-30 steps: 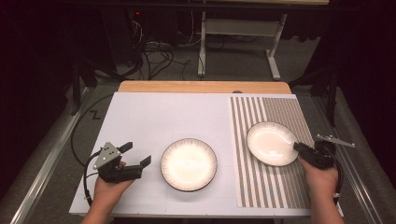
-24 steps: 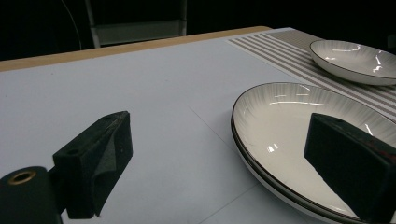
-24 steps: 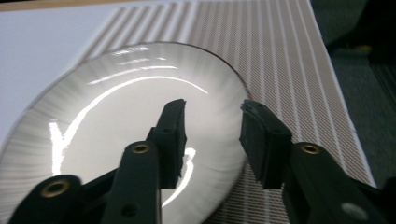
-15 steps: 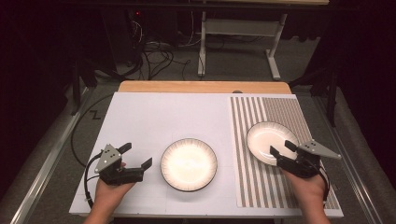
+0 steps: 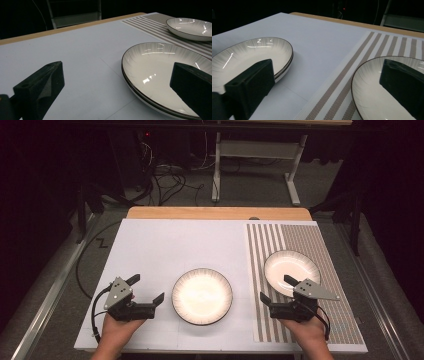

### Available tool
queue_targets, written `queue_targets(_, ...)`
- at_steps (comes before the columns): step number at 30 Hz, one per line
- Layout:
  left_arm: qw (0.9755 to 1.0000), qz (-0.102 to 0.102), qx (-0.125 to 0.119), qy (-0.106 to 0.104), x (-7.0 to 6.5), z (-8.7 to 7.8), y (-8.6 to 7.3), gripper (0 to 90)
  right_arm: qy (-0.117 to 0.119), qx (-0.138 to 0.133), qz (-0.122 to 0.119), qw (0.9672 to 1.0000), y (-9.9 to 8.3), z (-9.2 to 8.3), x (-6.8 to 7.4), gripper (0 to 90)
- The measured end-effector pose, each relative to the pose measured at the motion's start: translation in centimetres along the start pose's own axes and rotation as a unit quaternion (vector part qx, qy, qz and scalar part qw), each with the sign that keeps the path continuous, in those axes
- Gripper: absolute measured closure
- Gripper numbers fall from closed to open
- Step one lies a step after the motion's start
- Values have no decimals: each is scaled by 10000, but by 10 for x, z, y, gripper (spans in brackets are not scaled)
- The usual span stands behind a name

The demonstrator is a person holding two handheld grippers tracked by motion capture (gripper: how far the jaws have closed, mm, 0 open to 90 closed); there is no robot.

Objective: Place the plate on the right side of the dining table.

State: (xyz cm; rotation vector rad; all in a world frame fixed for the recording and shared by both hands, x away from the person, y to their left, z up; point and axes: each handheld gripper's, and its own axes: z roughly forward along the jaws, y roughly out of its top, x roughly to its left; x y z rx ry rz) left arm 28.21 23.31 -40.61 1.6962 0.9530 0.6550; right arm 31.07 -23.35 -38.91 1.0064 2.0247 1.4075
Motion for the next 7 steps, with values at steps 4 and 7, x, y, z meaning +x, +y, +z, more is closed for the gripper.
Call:
queue_targets(4,10000,-2,-2,-5,0,0,0,0,-13,-122,-101,9999,1,-1,4,8)
queue_targets(7,10000,-2,-4,0,1,-1,0,0,-36,-126,-127,9998,2,-2,5,8)
